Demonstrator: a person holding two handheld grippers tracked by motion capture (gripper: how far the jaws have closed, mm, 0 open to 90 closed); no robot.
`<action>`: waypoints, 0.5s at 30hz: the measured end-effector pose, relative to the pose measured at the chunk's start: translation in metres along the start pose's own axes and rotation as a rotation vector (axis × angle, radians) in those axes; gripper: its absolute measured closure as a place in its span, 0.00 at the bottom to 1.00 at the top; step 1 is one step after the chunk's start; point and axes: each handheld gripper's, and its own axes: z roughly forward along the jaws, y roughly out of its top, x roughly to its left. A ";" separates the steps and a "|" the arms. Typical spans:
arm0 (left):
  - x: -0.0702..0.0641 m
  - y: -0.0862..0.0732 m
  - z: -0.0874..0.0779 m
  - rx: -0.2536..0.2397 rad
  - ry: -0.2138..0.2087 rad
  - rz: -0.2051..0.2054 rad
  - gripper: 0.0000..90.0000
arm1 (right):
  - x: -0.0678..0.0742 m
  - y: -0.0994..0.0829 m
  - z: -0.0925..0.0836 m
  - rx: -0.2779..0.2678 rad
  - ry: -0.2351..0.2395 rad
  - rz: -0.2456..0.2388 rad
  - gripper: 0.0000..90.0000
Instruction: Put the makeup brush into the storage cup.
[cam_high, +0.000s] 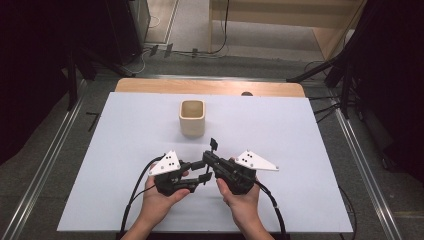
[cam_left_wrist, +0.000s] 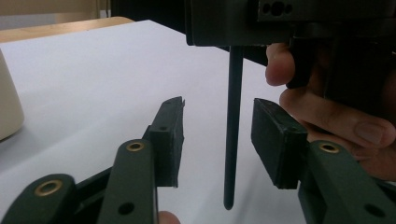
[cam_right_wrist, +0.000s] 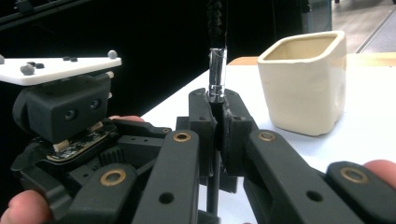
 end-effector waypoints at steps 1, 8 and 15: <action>-0.001 0.000 0.000 0.002 0.003 0.002 0.63 | 0.001 0.000 0.000 0.002 0.003 -0.002 0.97; -0.003 0.000 0.002 -0.002 -0.001 -0.003 0.77 | 0.004 -0.001 0.002 0.004 0.027 -0.028 0.97; -0.006 -0.002 0.005 0.002 0.004 -0.003 0.94 | 0.007 -0.004 0.004 0.014 0.032 -0.056 0.96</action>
